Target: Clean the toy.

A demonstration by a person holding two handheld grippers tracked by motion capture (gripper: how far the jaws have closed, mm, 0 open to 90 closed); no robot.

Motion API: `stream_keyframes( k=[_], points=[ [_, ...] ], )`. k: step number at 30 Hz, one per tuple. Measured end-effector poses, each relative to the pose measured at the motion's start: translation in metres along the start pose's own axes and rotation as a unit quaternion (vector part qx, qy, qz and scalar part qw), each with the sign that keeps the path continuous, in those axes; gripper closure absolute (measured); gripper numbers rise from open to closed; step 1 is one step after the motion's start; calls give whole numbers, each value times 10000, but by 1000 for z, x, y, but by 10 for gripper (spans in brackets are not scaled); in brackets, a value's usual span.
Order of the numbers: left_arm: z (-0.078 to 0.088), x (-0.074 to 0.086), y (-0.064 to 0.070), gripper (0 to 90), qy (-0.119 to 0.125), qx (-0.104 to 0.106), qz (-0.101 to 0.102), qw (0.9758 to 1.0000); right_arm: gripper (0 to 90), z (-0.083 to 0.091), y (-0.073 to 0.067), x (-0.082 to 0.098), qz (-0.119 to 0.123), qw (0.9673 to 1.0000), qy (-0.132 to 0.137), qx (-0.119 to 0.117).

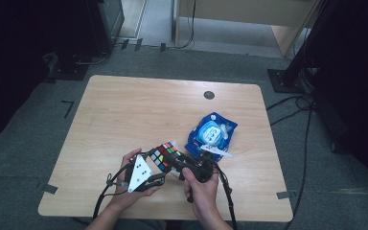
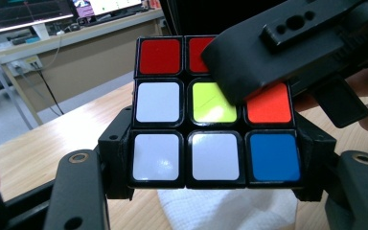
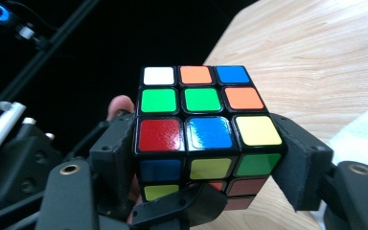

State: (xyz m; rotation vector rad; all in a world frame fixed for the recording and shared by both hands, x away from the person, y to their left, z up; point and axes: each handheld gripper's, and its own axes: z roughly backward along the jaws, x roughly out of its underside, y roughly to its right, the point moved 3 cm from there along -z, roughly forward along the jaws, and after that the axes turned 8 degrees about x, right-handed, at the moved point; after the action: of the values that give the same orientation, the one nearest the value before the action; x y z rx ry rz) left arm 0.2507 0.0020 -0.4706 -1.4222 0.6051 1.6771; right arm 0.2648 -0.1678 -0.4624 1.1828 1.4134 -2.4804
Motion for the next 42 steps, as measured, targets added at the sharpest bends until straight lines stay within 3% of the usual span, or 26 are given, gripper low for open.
stream_keyframes(
  k=[5,10,13,17,20,27,33,42],
  points=[
    [-2,2,-1,336,-93,101,13,9999,346,0,3,0,-8,10000,-51,28],
    [0,1,-2,304,-109,221,-164,9996,347,3,7,-5,-64,9999,-92,95],
    [0,4,-4,270,-221,258,-325,9989,346,8,9,-13,-49,9999,-105,106],
    [-1,9,-4,250,-462,184,-687,9964,346,14,9,-24,235,9987,-358,270],
    [0,10,-5,248,-486,163,-746,9959,346,16,8,-27,444,9964,-619,374],
    [-3,12,1,201,-706,166,-1122,9910,346,11,5,-25,709,9906,-1112,366],
    [-6,13,4,159,-753,187,-1156,9903,345,11,6,-26,863,9858,-1373,445],
    [-11,13,13,94,-829,432,-1234,9879,345,4,6,-19,996,9789,-1738,404]
  ],
)
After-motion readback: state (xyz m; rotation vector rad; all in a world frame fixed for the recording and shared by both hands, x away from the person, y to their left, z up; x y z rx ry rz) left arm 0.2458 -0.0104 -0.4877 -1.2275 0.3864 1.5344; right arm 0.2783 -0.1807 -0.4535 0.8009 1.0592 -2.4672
